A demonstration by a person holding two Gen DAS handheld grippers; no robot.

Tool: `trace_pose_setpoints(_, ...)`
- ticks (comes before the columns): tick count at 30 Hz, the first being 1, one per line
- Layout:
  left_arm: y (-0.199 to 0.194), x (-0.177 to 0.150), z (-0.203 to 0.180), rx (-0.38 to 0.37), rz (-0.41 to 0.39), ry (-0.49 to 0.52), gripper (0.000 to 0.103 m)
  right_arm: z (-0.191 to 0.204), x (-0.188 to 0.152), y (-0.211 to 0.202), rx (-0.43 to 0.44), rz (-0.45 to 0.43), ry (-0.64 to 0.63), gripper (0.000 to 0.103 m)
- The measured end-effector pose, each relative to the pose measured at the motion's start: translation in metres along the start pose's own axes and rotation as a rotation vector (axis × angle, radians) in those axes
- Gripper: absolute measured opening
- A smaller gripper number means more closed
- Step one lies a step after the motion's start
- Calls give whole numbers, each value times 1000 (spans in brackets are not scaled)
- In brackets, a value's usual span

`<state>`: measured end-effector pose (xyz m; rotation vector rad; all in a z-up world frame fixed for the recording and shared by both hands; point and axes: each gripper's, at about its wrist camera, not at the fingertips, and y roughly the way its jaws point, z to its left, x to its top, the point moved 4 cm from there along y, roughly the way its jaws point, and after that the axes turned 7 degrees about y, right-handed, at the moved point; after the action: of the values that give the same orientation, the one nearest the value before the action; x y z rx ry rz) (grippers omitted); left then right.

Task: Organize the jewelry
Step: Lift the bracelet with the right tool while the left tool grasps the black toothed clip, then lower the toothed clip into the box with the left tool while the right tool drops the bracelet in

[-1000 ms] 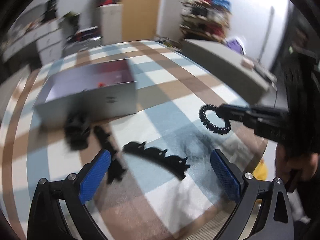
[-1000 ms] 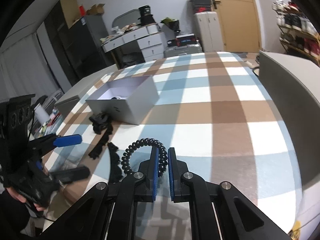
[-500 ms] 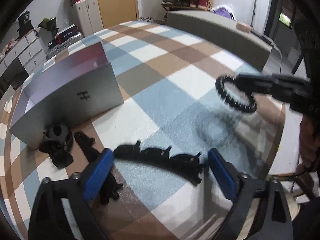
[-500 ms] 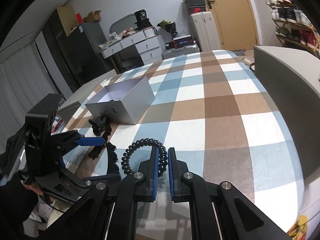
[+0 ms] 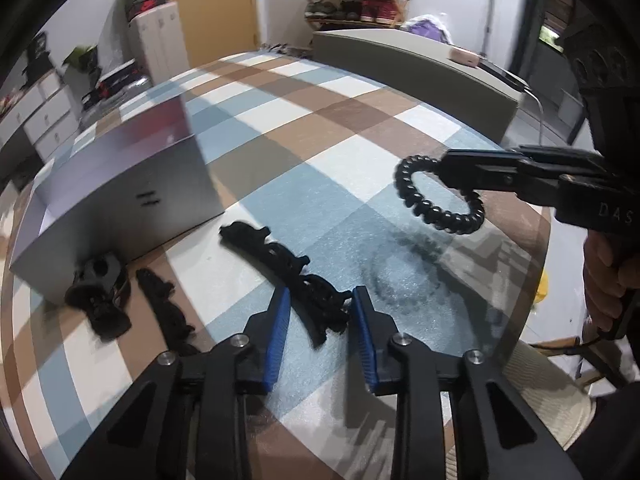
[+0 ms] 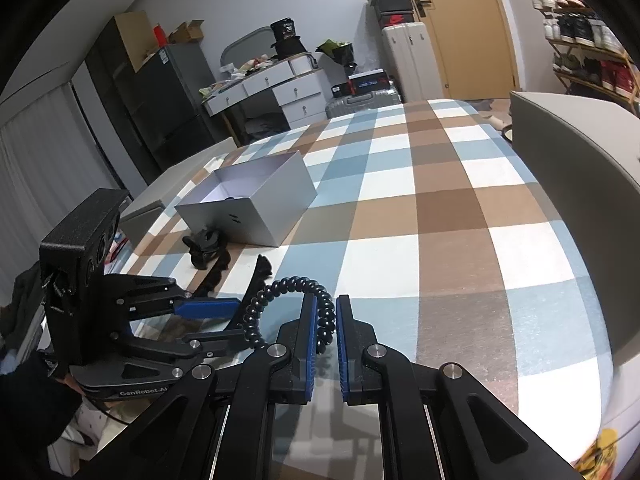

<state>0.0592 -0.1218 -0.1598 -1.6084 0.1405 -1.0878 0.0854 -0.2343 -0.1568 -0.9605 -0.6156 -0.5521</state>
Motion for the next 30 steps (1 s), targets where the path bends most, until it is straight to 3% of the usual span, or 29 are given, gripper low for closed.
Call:
trace_pose_setpoints(3, -2, 1, 9, -22, 7, -89, 30, 2, 0, 0, 1, -1, -4, 9)
trace_pose_setpoints(6, -1, 5, 18, -26, 5, -154, 57, 2, 1, 0, 5, -7, -2, 9)
trace_pose_setpoints(9, 6, 12, 21, -22, -1, -179, 60, 0, 1, -1, 4, -8, 7, 9)
trace_pose_setpoints(12, 17, 17, 19, 62, 32, -146, 60, -3, 0, -1, -3, -5, 11, 9)
trace_pose_setpoints(14, 19, 21, 14, 76, 30, -109, 57, -5, -1, -2, -7, -4, 18, 9)
trace_pose_setpoints(17, 20, 24, 13, 79, 38, -103, 41, -7, -1, -3, -12, -7, 25, 9)
trace_pose_setpoints(19, 19, 25, 12, 72, 43, -100, 16, -7, -1, -3, -11, -6, 27, 9)
trace_pose_setpoints(23, 15, 21, 10, 73, 48, -88, 14, -3, -1, -5, -7, -7, 17, 9)
trace_pose_setpoints(25, 10, 19, 12, 111, 33, -80, 14, 1, 1, -6, -5, -14, 7, 9)
trace_pose_setpoints(30, -27, 15, 23, 134, -72, -139, 14, 9, 10, -7, 7, -32, -3, 9)
